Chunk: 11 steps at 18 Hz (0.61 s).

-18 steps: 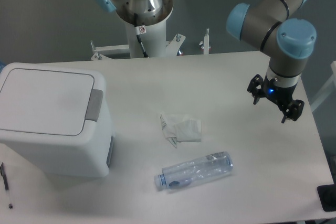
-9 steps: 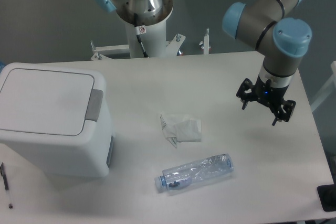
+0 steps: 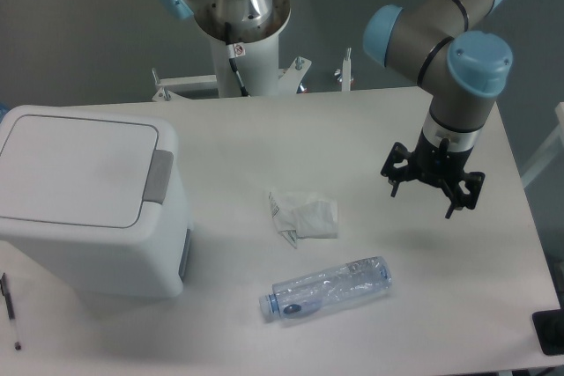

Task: Open the trash can
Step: 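Move the gripper across the table toward the white trash can lid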

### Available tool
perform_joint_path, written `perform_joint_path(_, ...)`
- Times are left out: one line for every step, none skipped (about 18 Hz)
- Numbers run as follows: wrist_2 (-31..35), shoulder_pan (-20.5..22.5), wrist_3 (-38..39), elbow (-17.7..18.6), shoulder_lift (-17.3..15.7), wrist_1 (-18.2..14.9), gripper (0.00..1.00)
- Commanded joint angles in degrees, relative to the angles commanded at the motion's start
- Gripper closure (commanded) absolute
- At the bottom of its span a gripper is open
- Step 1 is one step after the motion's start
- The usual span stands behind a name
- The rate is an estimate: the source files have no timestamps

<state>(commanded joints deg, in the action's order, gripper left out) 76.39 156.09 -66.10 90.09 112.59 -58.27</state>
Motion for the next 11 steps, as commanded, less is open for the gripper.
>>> perform_joint_path(-2.71,0.09,1.48,0.17,-0.09,0.0,0.0)
perform_joint_path(-4.13,0.18,3.15,0.17,-0.18,-0.09,0.0)
perform_joint_path(-4.58,0.09,4.99,0.26,-0.52,-0.09,0.0)
perform_joint_path(-4.59,-0.17,6.66,0.26,-0.7,-0.09,0.0)
perform_joint_path(-4.76,-0.35,8.16,0.09,-0.7,-0.09,0.0)
perform_joint_path(-4.76,-1.05,9.48,-0.17,-0.79,-0.26,0.0)
perform_joint_path(-4.59,-1.84,10.89,-0.35,-0.88,-0.44,0.0)
perform_joint_path(-4.59,-2.19,12.21,-0.44,-0.88,-0.61,0.0)
perform_joint_path(-4.59,-2.54,13.7,-0.61,-1.05,-0.7,0.0)
perform_joint_path(-4.41,-3.24,15.45,-0.79,-1.32,-0.79,0.0)
perform_joint_path(-4.24,-4.03,17.3,-1.23,-1.41,-0.88,0.0)
